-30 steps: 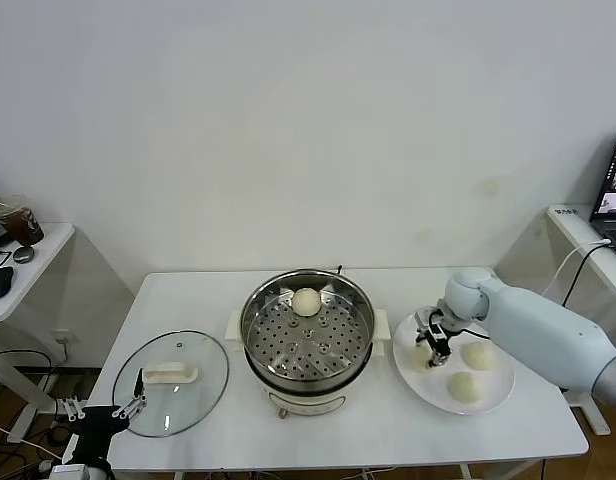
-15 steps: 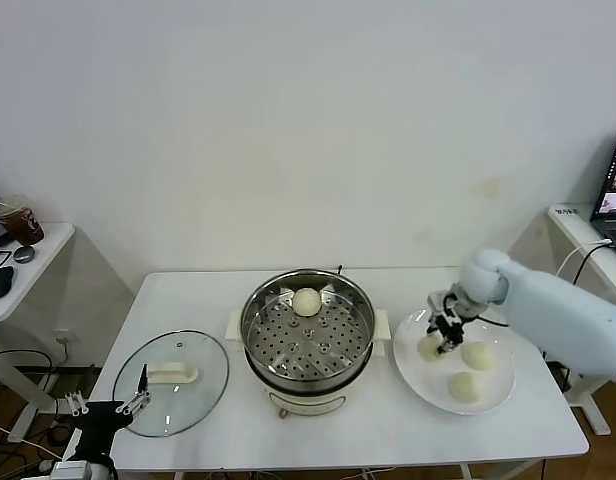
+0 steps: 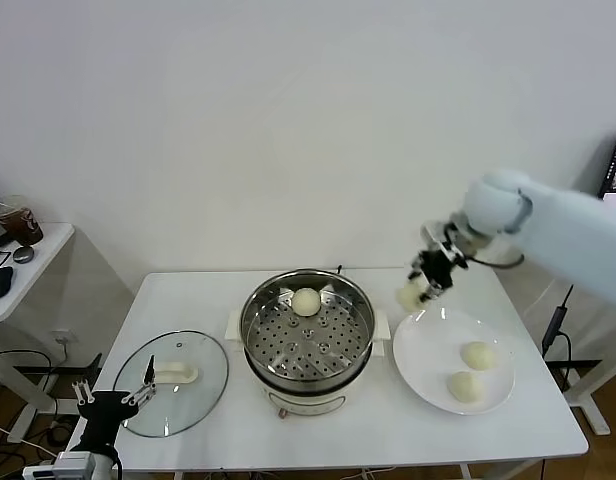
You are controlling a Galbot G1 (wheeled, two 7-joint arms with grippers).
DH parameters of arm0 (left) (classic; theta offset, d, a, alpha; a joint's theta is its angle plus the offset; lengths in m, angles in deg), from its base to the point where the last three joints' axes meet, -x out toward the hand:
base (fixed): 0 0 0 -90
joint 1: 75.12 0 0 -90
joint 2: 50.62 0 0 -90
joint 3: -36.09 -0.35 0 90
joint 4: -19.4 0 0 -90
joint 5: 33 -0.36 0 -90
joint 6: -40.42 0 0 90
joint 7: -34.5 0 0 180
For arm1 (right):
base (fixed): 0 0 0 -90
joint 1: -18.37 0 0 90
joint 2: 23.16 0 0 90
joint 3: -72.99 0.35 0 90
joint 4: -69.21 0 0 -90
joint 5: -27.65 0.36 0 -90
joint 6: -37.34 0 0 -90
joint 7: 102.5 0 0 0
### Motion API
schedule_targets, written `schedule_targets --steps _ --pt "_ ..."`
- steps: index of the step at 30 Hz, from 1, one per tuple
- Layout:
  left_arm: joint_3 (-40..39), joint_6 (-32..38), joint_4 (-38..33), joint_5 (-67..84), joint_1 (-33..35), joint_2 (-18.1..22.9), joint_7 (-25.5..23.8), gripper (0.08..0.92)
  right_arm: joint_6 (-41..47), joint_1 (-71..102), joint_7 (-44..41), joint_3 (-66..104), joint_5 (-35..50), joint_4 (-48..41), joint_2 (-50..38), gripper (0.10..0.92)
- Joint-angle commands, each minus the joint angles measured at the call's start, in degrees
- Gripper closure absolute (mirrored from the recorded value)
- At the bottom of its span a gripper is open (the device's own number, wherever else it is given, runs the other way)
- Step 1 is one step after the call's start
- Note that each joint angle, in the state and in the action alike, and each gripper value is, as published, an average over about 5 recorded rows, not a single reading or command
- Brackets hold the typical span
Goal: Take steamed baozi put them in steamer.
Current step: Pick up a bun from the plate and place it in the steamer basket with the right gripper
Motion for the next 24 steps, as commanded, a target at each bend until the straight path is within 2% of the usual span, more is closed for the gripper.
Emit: schedule_targets --steps 1,7,12,24 --pt "0.03 -0.07 -0.53 -0.11 -0.28 -0.2 -0.02 0.177 7.19 -16.69 4.71 -10.68 17.71 5.16 12.6 0.575" --pt "0.52 -0.17 -0.67 -0.89 -0.1 0.36 -0.14 0.177 13.86 -9.48 11.13 -10.49 20.19 2.38 23.66 0.575" --pt "1.15 -0.1 -0.92 -1.29 0.03 0.81 -0.17 0.177 17.73 -2.24 14.77 -8.66 20.45 -3.79 30.73 0.575" --pt "2.0 -0.1 -0.84 -1.28 -0.32 1.46 -0.16 0.177 24.93 6.42 19.43 -6.84 20.37 -13.39 38.44 0.575"
